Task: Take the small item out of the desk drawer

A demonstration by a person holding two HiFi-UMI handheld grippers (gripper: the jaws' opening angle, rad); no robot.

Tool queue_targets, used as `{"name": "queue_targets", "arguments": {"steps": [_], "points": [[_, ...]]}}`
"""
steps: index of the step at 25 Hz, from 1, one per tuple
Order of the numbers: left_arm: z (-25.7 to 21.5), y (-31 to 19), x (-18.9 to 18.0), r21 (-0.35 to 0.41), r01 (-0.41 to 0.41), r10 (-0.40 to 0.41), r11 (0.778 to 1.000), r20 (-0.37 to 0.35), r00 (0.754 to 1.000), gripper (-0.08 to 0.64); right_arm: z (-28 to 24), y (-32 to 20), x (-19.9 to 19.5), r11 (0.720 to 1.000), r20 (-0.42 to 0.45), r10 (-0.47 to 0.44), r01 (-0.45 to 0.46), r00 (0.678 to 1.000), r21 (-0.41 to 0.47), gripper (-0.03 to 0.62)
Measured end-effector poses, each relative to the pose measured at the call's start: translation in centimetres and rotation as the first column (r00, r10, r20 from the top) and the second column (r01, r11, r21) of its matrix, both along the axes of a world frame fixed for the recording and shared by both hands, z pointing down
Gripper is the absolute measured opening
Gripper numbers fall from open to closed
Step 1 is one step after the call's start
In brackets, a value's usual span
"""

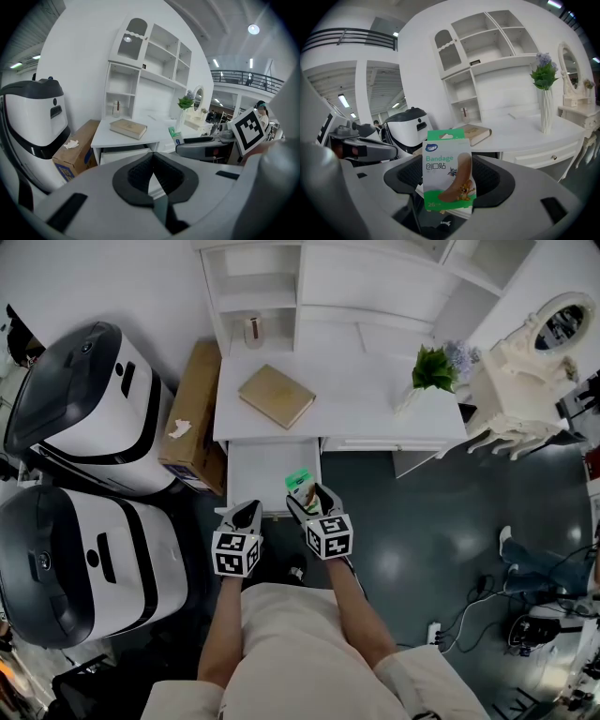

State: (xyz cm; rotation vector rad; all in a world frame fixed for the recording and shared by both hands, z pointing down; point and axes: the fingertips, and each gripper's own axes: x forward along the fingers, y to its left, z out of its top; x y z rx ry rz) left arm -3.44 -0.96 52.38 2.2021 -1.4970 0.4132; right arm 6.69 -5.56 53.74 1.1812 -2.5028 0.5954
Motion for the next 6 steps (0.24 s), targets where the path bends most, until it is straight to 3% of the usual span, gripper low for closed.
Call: {"name": "queue_targets", "arguments": {"steps": [6], "points": [[0.34, 0.18, -0.2, -0.012, 0.004, -0.004, 1.0, 0.002, 1.0, 0.017, 0.23, 0.08, -0.21, 1.0, -0.008, -0.01, 0.01, 1.0, -0.004, 0.342]]}}
